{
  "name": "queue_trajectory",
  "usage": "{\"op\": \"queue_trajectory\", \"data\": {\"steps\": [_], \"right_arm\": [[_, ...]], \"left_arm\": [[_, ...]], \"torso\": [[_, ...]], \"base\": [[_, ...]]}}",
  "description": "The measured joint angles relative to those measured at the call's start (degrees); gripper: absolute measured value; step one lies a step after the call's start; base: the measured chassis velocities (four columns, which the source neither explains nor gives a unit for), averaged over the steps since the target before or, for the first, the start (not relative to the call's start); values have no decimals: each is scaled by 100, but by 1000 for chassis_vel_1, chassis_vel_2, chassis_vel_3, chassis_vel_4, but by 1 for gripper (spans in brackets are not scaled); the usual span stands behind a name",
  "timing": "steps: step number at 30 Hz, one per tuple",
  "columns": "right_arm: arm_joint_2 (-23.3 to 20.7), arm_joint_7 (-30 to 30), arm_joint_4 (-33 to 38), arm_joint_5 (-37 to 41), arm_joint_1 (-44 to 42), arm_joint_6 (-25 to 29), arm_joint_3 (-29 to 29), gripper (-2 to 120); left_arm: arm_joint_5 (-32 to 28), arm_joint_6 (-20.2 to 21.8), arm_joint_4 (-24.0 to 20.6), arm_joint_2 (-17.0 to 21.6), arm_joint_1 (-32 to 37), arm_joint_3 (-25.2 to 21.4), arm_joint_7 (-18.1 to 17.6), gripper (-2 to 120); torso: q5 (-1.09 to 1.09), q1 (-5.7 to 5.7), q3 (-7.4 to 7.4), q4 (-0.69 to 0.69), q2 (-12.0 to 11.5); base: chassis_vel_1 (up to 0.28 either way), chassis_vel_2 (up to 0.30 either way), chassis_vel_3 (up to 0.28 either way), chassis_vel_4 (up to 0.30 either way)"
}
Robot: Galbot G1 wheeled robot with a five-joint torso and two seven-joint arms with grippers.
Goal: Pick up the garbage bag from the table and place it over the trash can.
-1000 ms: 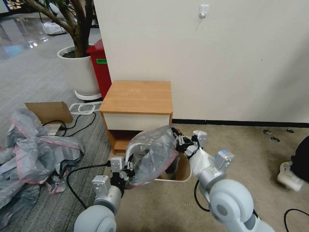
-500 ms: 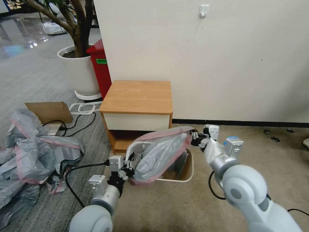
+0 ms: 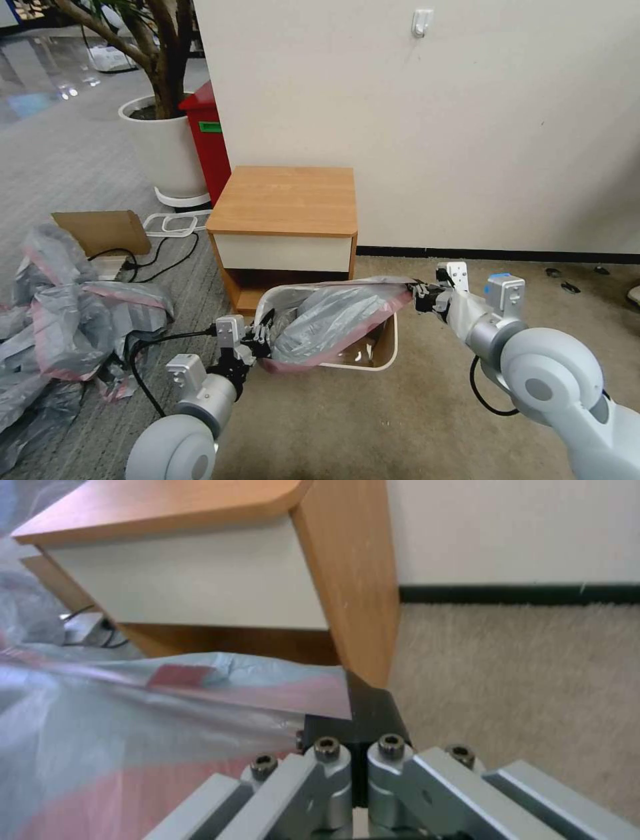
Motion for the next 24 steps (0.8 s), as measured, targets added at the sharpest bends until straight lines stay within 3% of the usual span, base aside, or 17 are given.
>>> {"op": "queue_trajectory", "data": {"steps": [5, 11, 16, 19, 24], "right_arm": [[-37, 228, 220, 690, -130, 2, 154, 0], [90, 388, 482, 905, -155, 20, 318, 4], [137, 726, 991, 1086, -482, 37, 564, 26], [171, 833, 1103, 1157, -581, 52, 626, 34], [343, 972, 1145, 1329, -846, 414, 747, 55]], "left_arm": [[-178, 0, 53, -21, -58, -66, 13, 5], [-179, 6, 125, -30, -115, -49, 9, 5], [-90, 10, 174, -24, -126, -33, -39, 5], [-84, 9, 186, -24, -129, -41, -58, 5], [-93, -16, 266, -11, -195, -89, -269, 5]], "torso": [[0, 0, 0, 0, 0], [0, 0, 0, 1, 0], [0, 0, 0, 0, 0], [-1, 0, 0, 0, 0], [0, 0, 0, 0, 0]], "base": [[0, 0, 0, 0], [0, 0, 0, 0], [0, 0, 0, 0], [0, 0, 0, 0], [0, 0, 0, 0]]}}
